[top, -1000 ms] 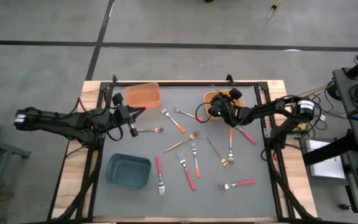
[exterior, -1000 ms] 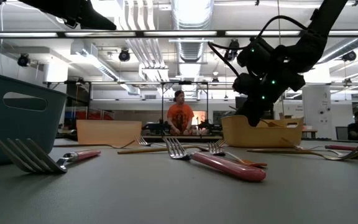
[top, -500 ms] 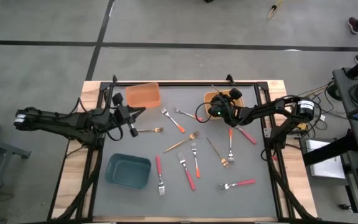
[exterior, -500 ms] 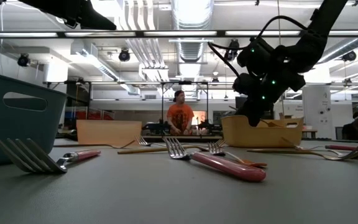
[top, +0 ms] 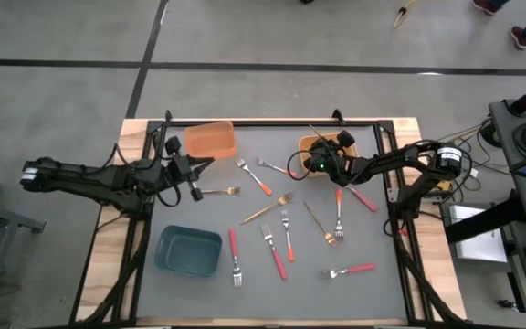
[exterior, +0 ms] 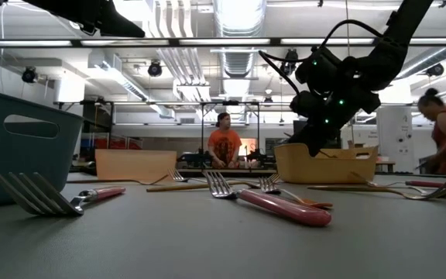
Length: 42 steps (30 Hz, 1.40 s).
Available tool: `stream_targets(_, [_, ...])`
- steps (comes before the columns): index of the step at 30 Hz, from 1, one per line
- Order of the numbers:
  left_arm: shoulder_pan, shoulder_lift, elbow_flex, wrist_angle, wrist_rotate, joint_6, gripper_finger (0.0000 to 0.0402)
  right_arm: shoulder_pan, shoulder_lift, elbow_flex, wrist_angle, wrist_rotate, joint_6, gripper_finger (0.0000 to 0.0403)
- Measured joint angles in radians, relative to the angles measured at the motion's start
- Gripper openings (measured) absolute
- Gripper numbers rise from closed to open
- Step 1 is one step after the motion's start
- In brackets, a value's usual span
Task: Sort silverware by color (type)
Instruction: Put the gold fork into the yellow bin
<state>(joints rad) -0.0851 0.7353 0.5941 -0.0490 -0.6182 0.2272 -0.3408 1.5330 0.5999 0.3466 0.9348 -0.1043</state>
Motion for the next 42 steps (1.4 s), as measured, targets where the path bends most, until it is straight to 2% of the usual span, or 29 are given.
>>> stream_targets(42, [0.000, 0.000, 0.000, 0.000, 0.000, 0.000, 0.0000, 0.000, 0.000, 0.000, -0.008, -0.001, -0.023, 0.0013])
